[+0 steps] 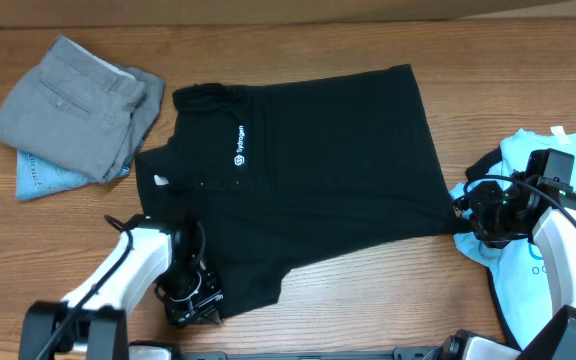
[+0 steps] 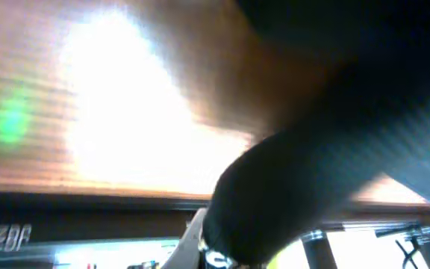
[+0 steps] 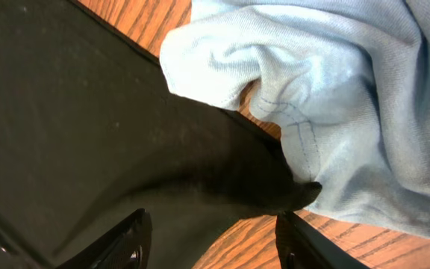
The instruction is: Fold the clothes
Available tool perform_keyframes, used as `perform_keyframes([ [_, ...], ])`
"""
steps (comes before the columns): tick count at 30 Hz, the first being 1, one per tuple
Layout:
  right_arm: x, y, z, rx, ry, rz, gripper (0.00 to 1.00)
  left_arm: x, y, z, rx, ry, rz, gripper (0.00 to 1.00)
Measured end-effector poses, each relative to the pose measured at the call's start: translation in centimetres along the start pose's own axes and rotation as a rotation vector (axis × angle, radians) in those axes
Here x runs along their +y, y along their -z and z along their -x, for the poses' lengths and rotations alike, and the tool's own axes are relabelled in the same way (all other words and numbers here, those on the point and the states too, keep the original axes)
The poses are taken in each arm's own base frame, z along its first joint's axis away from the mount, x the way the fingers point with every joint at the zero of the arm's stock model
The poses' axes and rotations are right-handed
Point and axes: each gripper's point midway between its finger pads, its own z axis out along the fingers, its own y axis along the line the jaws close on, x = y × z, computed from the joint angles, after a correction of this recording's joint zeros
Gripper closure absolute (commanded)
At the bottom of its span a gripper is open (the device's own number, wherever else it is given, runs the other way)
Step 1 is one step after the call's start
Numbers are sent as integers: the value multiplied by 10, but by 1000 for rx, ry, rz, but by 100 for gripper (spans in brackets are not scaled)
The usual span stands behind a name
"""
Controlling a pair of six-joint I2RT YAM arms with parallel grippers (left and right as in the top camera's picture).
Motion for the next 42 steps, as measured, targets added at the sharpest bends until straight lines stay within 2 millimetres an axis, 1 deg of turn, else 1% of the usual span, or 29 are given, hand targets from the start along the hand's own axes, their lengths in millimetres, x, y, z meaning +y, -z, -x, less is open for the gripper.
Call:
perform_keyframes([
  [3,0,0,0,0,0,0,43,2,13,-15,12,6,8,96],
  [7,1,0,1,-5,2,3,43,14,20,-39,51,29,32,96],
  [12,3,0,4,-17,6,11,43,17,29,-51,29,21,28,96],
  [15,2,0,4,-15,6,10,43,18,31,-49,-3,9,28,96],
  [17,0,0,0,-1,1,0,41,18,31,-45,-25,2,28,96],
  [18,-2,0,-3,14,-5,-8,42,18,31,-43,-34,-1,28,96],
  [19,-4,0,-7,26,-9,-17,45,18,31,-42,-41,-4,27,96],
  [20,-6,0,-9,37,-13,-25,51,17,31,-40,-46,-6,25,96],
  [21,-8,0,-12,49,-14,-35,54,17,31,-40,-49,-7,26,96],
  [22,-12,1,-15,58,-26,-51,55,17,31,-39,-51,-8,26,96],
  [26,-20,-3,-15,60,-50,-97,55,17,31,-39,-54,-9,25,96],
  [29,-29,-12,-18,85,-80,-134,57,17,31,-38,-55,-10,24,96],
  [33,-39,-25,-25,122,-108,-163,55,16,31,-37,-61,-12,24,96],
  [36,-43,-26,-29,142,-119,-178,53,16,31,-35,-68,-14,24,96],
  [39,-46,-25,-35,163,-127,-190,53,15,31,-34,-75,-17,21,96],
  [42,-47,-30,-38,162,-128,-180,53,14,31,-31,-83,-20,17,96],
])
